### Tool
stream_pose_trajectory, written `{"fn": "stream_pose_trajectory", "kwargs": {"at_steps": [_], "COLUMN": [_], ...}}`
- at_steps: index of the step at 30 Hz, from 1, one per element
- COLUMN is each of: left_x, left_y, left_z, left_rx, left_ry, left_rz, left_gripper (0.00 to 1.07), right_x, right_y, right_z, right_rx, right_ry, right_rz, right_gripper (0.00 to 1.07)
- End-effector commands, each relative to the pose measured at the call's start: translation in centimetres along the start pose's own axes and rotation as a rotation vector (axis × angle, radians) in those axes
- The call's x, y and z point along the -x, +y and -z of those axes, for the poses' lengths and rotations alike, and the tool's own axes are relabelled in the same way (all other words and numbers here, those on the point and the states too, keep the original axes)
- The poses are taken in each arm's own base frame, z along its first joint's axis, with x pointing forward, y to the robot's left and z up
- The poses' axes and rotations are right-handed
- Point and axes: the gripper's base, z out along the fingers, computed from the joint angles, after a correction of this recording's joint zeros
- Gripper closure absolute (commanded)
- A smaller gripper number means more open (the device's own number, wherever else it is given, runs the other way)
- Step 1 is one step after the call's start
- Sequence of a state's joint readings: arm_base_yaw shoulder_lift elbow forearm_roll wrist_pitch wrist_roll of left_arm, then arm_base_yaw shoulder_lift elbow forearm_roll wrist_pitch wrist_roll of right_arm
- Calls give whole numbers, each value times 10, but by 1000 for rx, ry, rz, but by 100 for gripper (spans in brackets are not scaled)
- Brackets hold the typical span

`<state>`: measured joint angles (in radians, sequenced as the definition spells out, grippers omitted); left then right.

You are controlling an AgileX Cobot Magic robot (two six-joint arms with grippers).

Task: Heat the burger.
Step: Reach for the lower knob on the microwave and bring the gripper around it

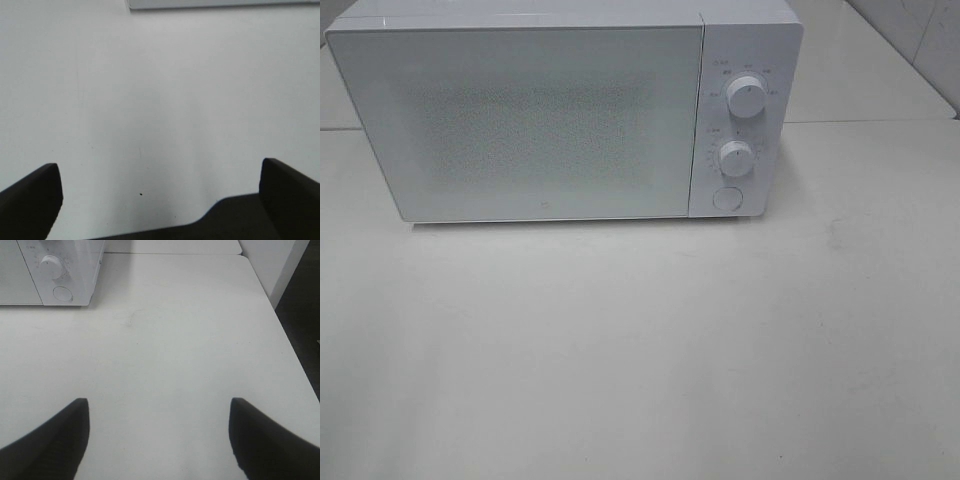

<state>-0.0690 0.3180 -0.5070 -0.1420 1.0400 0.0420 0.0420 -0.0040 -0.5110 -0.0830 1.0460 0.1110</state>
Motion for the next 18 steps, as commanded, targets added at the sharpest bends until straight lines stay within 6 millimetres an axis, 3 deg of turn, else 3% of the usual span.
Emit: {"fn": "stream_pose_trajectory", "kwargs": {"at_steps": [1,10,18], "left_x": [-8,-32,-33], "left_y": [1,-5,-5], "left_z": [12,40,40], "left_rx": [49,92,91], "left_ry": [-100,-345,-352], "left_rz": [35,29,29], "left_gripper": [6,6,6], "right_x": [-2,-2,-2], "right_y": [0,0,0], "right_z": [3,3,3], "right_rx": [-1,-1,-1], "right_ry": [-29,-29,-29], "right_rz": [-8,-8,-8], "right_gripper": [33,33,33]}}
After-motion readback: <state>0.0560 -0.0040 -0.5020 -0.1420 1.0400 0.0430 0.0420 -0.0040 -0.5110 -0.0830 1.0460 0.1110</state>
